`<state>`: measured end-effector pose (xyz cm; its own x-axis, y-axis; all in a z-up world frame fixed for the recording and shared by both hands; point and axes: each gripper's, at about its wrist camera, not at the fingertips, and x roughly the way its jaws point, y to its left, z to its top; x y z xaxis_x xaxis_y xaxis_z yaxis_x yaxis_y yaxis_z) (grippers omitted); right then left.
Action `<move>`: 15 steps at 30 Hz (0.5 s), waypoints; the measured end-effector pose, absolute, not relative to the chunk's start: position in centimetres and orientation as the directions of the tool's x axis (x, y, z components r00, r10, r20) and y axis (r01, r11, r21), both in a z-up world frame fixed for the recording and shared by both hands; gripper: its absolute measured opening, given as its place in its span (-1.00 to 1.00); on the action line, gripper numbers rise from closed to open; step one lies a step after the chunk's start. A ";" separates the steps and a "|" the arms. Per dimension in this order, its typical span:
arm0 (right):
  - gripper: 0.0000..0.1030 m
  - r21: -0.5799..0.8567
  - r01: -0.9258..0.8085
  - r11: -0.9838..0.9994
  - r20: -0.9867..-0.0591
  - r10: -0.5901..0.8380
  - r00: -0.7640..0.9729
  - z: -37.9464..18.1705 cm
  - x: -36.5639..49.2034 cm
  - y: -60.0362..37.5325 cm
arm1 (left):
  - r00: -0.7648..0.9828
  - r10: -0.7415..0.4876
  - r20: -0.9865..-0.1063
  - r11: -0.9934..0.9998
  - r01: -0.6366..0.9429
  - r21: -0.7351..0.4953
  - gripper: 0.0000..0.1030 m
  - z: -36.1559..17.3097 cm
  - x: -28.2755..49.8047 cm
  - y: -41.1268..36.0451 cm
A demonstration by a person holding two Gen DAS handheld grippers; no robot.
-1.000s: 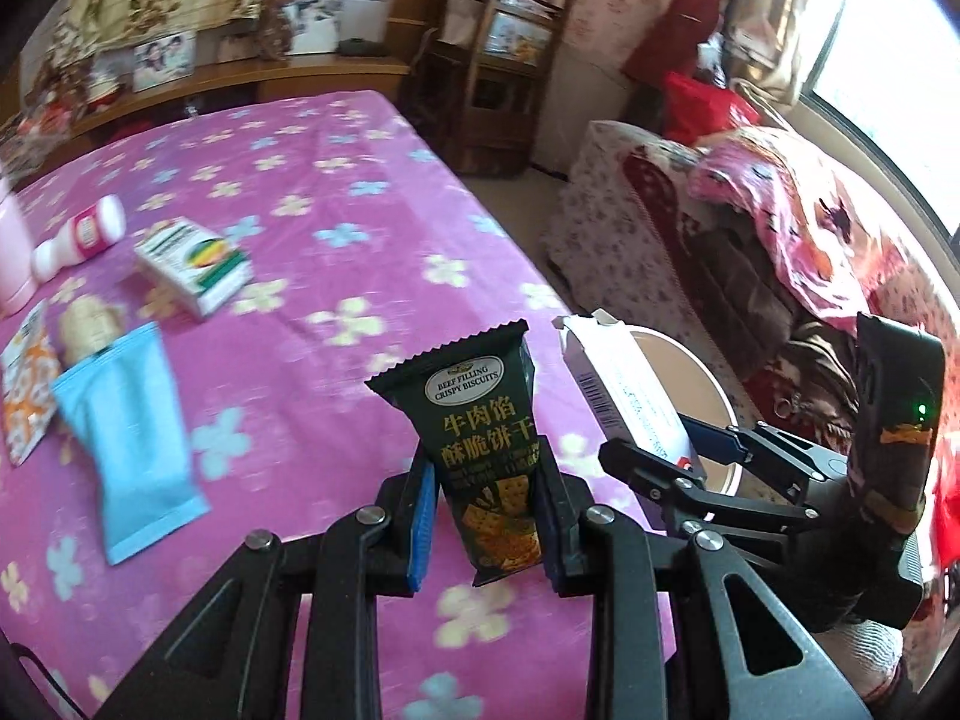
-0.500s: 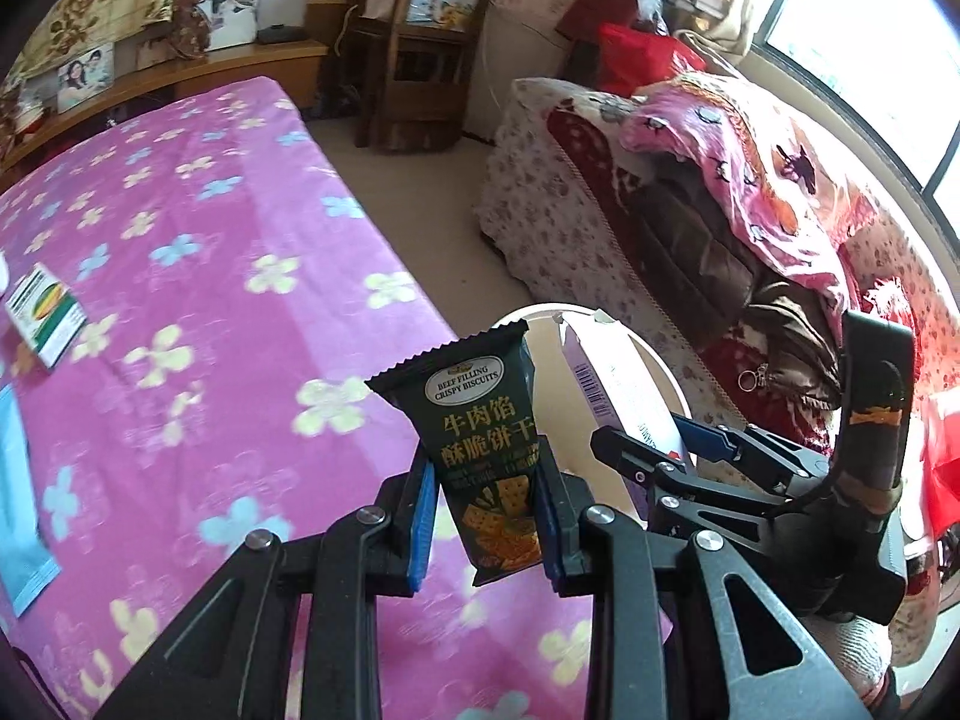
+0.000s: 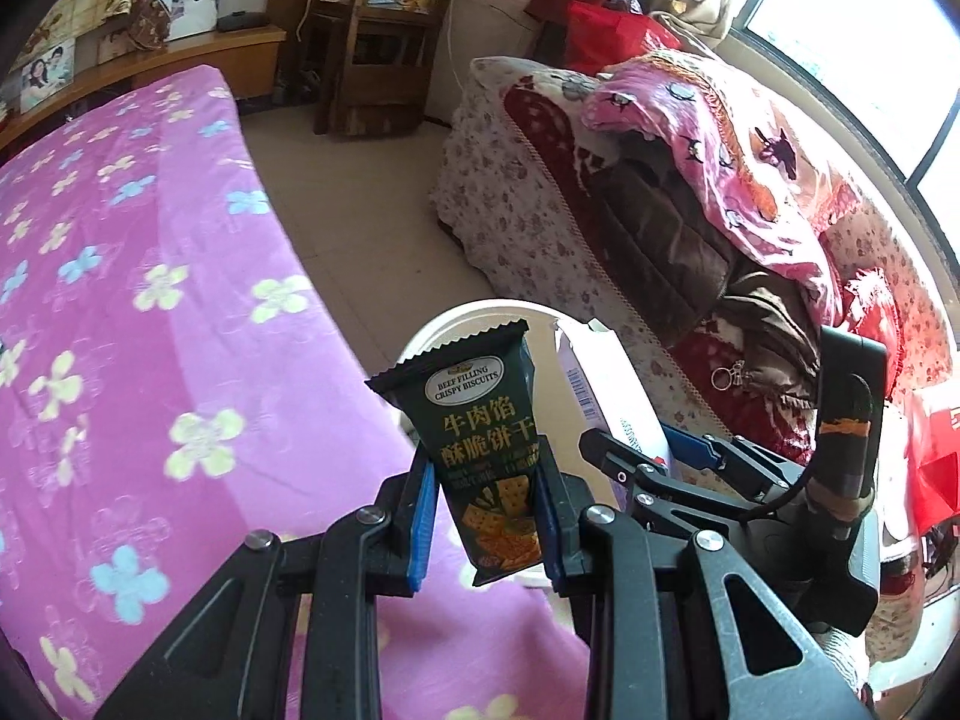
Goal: Collect trash
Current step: 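Carry biscuit packet and medicine box over the white bucket and open both tools, then move both open tools back over the remaining trash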
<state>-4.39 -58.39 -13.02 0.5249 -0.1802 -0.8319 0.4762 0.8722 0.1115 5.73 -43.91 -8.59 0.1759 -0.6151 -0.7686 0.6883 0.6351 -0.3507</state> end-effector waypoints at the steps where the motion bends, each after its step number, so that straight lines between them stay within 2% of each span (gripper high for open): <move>1: 0.09 0.112 0.487 0.866 -0.834 -0.185 0.521 -13.1 -4.5 -58.9 | 0.173 -0.615 -0.770 0.634 0.689 -0.351 -0.41 -8.7 5.7 -44.2; 3: 0.09 0.105 0.501 0.859 -0.835 -0.198 0.513 -13.4 -4.7 -59.5 | 0.169 -0.617 -0.769 0.630 0.692 -0.353 -0.41 -8.8 5.6 -44.7; 5: 0.11 0.103 0.523 0.846 -0.836 -0.211 0.506 -13.6 -5.0 -60.3 | 0.159 -0.624 -0.765 0.618 0.699 -0.360 -0.29 -9.0 5.5 -45.2; 7: 0.14 0.125 0.546 0.829 -0.835 -0.209 0.508 -13.9 -5.3 -61.1 | 0.153 -0.626 -0.765 0.611 0.705 -0.359 0.09 -9.1 5.4 -45.4; 9: 0.30 0.140 0.561 0.816 -0.843 -0.199 0.500 -14.2 -5.4 -61.7 | 0.159 -0.623 -0.765 0.616 0.703 -0.356 0.28 -9.2 5.4 -45.4; 15: 0.30 0.162 0.564 0.810 -0.849 -0.177 0.498 -15.0 -5.7 -61.6 | 0.161 -0.615 -0.772 0.627 0.694 -0.354 0.28 -9.5 5.7 -44.8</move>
